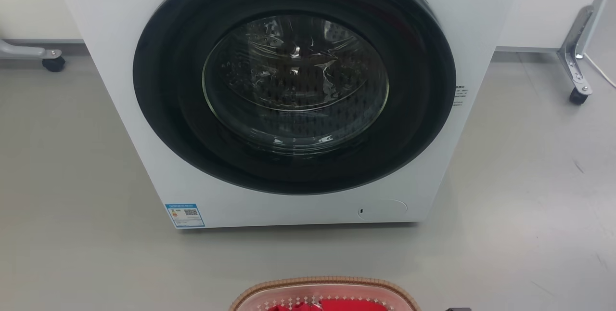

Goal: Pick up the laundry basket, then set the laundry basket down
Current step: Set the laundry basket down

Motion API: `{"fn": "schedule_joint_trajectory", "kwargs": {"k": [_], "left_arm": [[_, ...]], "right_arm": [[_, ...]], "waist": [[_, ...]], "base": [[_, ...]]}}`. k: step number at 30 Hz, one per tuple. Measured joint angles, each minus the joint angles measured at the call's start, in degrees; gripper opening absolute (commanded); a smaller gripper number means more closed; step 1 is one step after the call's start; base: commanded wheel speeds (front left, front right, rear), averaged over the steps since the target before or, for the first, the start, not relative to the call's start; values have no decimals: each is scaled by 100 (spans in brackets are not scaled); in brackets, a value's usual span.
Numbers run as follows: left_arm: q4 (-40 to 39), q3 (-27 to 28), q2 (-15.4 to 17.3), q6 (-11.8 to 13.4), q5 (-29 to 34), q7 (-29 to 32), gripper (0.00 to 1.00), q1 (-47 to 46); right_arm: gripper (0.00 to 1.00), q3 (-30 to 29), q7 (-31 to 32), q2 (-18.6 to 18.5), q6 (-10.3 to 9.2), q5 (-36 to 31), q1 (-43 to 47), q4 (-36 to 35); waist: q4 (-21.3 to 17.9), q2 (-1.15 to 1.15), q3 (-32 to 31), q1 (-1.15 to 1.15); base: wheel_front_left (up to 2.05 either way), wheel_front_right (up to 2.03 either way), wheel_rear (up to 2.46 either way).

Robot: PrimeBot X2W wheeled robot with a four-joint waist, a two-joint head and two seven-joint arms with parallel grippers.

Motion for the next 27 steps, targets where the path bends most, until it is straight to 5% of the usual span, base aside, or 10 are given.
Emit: {"fn": "schedule_joint_trajectory", "kwargs": {"k": [27], "left_arm": [[-97,21,47,98,69,-278,0,-1716]], "right_arm": [[0,40,-310,-54,-1,-153,-1981,238]], "waist": [[-10,1,1484,1]], "base": [[0,0,0]]}}
